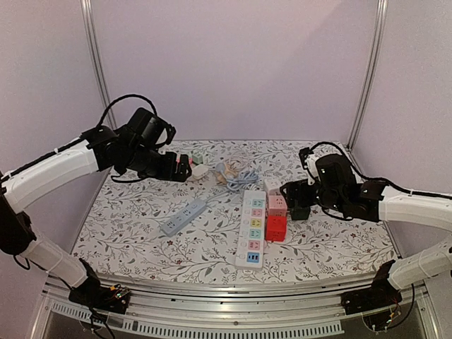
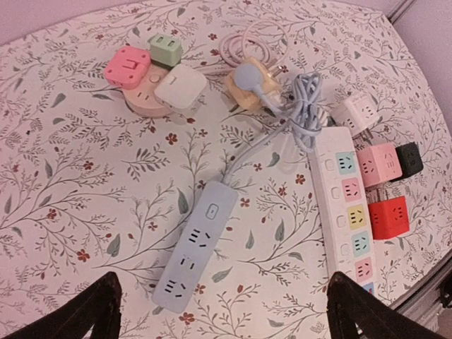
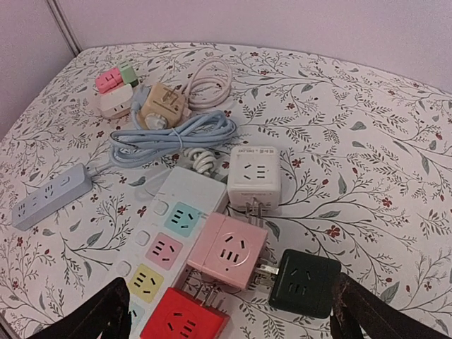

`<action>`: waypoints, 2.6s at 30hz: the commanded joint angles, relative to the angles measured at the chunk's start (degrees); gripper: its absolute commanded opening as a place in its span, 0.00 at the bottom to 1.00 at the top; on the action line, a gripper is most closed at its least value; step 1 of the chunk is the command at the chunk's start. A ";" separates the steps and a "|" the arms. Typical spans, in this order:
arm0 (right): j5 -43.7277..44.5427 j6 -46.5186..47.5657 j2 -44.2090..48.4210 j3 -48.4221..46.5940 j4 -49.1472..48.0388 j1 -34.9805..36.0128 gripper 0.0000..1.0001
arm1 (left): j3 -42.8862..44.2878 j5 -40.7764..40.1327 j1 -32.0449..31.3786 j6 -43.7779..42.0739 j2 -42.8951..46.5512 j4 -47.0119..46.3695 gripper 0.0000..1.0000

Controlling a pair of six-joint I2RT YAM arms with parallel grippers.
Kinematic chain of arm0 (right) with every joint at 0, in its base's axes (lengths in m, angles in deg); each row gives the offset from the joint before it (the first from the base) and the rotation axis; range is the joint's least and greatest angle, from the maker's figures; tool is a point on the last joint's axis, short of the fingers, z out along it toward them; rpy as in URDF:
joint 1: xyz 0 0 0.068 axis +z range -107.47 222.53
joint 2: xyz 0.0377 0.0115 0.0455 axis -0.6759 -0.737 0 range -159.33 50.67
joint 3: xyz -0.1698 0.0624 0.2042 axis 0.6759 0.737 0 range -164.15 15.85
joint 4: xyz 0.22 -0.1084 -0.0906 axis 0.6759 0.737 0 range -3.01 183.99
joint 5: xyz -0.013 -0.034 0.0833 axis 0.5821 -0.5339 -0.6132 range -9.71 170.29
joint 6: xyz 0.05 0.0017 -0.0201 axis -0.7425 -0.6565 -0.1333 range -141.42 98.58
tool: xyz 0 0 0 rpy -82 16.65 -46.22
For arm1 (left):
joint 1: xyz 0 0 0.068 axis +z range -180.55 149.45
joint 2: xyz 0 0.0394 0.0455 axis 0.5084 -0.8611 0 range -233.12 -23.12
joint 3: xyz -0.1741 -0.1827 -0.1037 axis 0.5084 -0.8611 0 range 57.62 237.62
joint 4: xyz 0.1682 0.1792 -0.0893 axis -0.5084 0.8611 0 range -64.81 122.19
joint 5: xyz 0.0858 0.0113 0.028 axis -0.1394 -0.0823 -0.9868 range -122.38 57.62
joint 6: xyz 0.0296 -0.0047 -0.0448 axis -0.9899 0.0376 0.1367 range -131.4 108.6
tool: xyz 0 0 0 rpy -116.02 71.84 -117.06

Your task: Pull the plug off the socket

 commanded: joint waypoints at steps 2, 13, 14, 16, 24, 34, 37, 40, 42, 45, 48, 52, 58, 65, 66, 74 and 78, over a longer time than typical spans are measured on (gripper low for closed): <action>2.59 -0.21 -4.75 -9.87 11.92 7.77 0.97 | -4.66 0.87 10.57 -12.85 6.83 6.18 0.99; 7.10 -3.50 -23.36 -25.96 12.85 11.46 0.99 | -19.82 3.20 18.78 -12.80 18.73 -1.03 1.00; 7.66 -3.71 -25.84 -27.86 13.07 11.43 0.98 | -19.91 4.47 18.85 -12.76 19.12 -1.52 1.00; 9.56 -4.00 -29.13 -31.04 13.07 11.59 0.98 | -20.05 5.57 18.87 -12.61 19.91 -1.89 0.99; 13.11 -0.08 -37.71 -38.41 10.94 11.97 0.99 | -20.91 2.98 18.87 -12.24 22.31 -1.24 1.00; 8.80 12.26 -52.97 -57.81 23.63 11.07 0.99 | -21.05 2.30 18.87 -12.12 22.67 -0.99 1.00; 10.69 12.56 -56.22 -60.50 23.62 10.40 0.99 | -21.45 1.54 18.91 -11.84 22.97 -1.11 1.00; 15.04 12.67 -58.67 -62.60 23.25 9.98 0.99 | -21.55 2.10 18.85 -11.80 22.21 -1.17 1.00; 16.69 13.08 -59.79 -62.65 22.16 9.81 0.99 | -21.39 2.32 18.87 -11.91 21.51 -1.17 1.00; 16.30 14.92 -60.12 -61.50 19.88 9.53 0.95 | -21.29 2.24 18.87 -12.19 20.80 -1.25 0.99; 15.80 15.72 -61.11 -61.39 18.62 9.05 0.81 | -21.47 -0.21 18.92 -12.26 20.48 -1.13 0.99; 13.02 16.82 -61.77 -59.91 16.30 8.71 0.65 | -21.17 -2.44 18.88 -12.45 19.82 -0.57 0.99; 1.48 19.35 -59.79 -56.75 13.56 8.98 0.28 | -21.07 -2.76 18.92 -12.73 19.77 -0.26 0.99; -1.63 20.24 -55.46 -51.08 10.23 12.12 0.00 | -21.56 -2.84 18.87 -13.02 19.83 -0.79 0.99; -2.13 19.47 -55.02 -49.98 9.78 12.25 0.00 | -21.60 -2.98 18.85 -13.08 19.65 -0.81 0.99; -5.31 14.39 -47.62 -39.28 7.11 15.48 0.00 | -21.27 -3.94 18.88 -12.89 17.10 -0.18 0.99; -5.65 12.44 -43.04 -34.05 6.77 17.81 0.00 | -21.16 -4.51 18.83 -12.84 16.07 0.14 0.99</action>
